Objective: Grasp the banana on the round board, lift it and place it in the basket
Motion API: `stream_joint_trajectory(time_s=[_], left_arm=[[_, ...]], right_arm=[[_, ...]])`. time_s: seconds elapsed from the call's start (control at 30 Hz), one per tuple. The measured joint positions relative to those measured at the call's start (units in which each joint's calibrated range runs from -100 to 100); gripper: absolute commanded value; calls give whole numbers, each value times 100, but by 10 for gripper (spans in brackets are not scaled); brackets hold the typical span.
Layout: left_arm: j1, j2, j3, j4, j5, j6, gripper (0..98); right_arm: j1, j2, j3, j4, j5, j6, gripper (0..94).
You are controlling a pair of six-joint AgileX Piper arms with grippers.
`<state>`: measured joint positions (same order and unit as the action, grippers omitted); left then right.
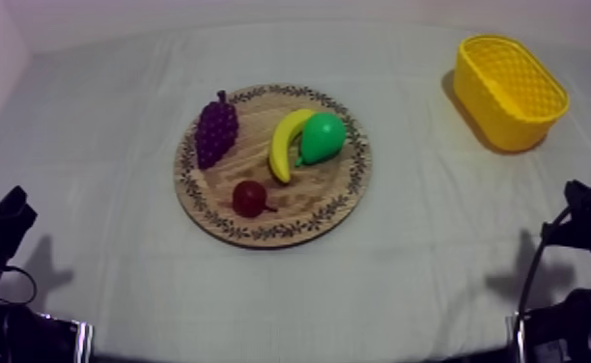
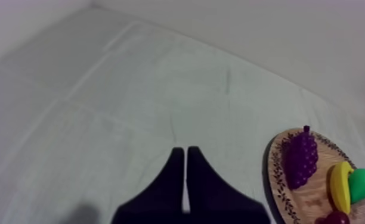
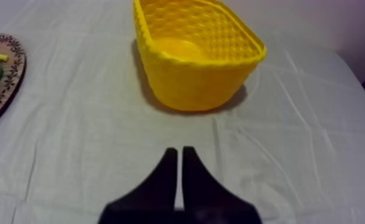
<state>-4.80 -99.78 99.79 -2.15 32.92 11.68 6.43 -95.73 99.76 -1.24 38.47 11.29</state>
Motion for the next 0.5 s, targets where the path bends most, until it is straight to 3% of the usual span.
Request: stream_joint_trajectory(time_s=[0.5], left_arm=[[0, 0, 0, 0, 0, 0, 1]], right_arm=[[-163, 0, 0, 1, 8, -8, 7]])
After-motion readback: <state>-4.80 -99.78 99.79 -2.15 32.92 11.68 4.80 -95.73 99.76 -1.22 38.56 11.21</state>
